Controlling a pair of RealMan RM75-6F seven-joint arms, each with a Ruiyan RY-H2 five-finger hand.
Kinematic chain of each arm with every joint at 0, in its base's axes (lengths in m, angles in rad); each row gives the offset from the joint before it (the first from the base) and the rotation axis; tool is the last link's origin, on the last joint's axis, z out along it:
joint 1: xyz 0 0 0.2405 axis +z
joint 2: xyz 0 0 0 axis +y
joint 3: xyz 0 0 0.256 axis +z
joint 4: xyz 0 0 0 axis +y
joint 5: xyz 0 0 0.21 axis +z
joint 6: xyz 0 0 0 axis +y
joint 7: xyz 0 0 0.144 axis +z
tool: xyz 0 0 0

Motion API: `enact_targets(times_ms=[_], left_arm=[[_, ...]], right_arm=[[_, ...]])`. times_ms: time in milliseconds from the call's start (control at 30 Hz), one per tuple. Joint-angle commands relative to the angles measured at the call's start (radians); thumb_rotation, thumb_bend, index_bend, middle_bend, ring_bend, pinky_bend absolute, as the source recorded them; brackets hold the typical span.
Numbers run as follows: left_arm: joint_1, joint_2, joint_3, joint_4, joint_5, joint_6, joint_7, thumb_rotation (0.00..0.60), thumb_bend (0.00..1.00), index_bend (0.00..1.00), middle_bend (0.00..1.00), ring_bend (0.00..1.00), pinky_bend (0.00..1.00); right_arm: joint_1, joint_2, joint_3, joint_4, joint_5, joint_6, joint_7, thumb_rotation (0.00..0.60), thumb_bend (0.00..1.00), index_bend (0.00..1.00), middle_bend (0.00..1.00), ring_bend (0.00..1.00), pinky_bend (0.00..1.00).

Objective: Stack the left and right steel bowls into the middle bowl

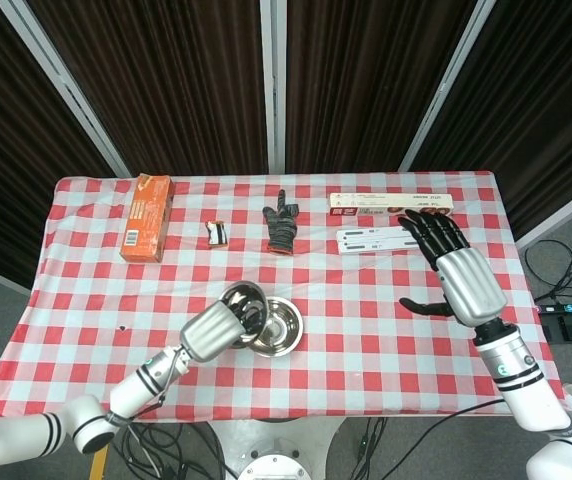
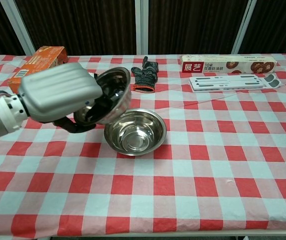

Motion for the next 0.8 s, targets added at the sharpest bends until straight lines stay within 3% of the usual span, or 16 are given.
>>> enact_targets(times_ms=[33,367,400,533,600,667,800], left_arm=[[-0.013,-0.041,-0.003,-0.019,-0.019,-0.022,0.041,0.600,0.37,0.71,0.72,0.64,0.76],[-0.047,-0.117,-0.019,0.055,-0.032,-0.036,0.058,0.600,0.36,0.70,0.72,0.63,0.75],[-0.049,-0.117,-0.017,0.062,-0.032,-0.038,0.053,0.600,0.35,0.67,0.70,0.62,0.74],[-0.063,-0.082,0.002,0.059,-0.028,-0.062,0.025,0.600,0.25,0.37,0.53,0.44,0.59],[-0.065,-0.063,0.009,0.042,-0.040,-0.080,0.031,0.600,0.21,0.27,0.42,0.31,0.43],[-0.063,-0.051,0.011,0.022,-0.055,-0.090,0.041,0.600,0.18,0.22,0.33,0.22,0.32],[-0.056,-0.006,-0.004,-0.038,-0.096,-0.096,0.113,0.600,0.16,0.21,0.29,0.19,0.30]], right_arm=[[-0.001,0.003,0.003,-0.002,0.002,0.001,0.001,0.600,0.00,0.00,0.04,0.00,0.04],[-0.004,0.000,0.000,0.004,0.005,-0.004,0.003,0.600,0.00,0.00,0.04,0.00,0.04],[-0.006,0.001,0.000,0.006,0.004,-0.003,0.006,0.600,0.00,0.00,0.04,0.00,0.04],[-0.012,0.004,-0.001,0.016,0.001,-0.001,0.024,0.600,0.00,0.00,0.04,0.00,0.04],[-0.015,0.005,-0.003,0.020,-0.002,0.000,0.032,0.600,0.00,0.00,0.04,0.00,0.04],[-0.019,0.006,-0.007,0.022,-0.009,0.002,0.037,0.600,0.00,0.00,0.04,0.00,0.04],[-0.028,0.010,-0.013,0.023,-0.023,0.010,0.047,0.600,0.00,0.00,0.04,0.00,0.04]])
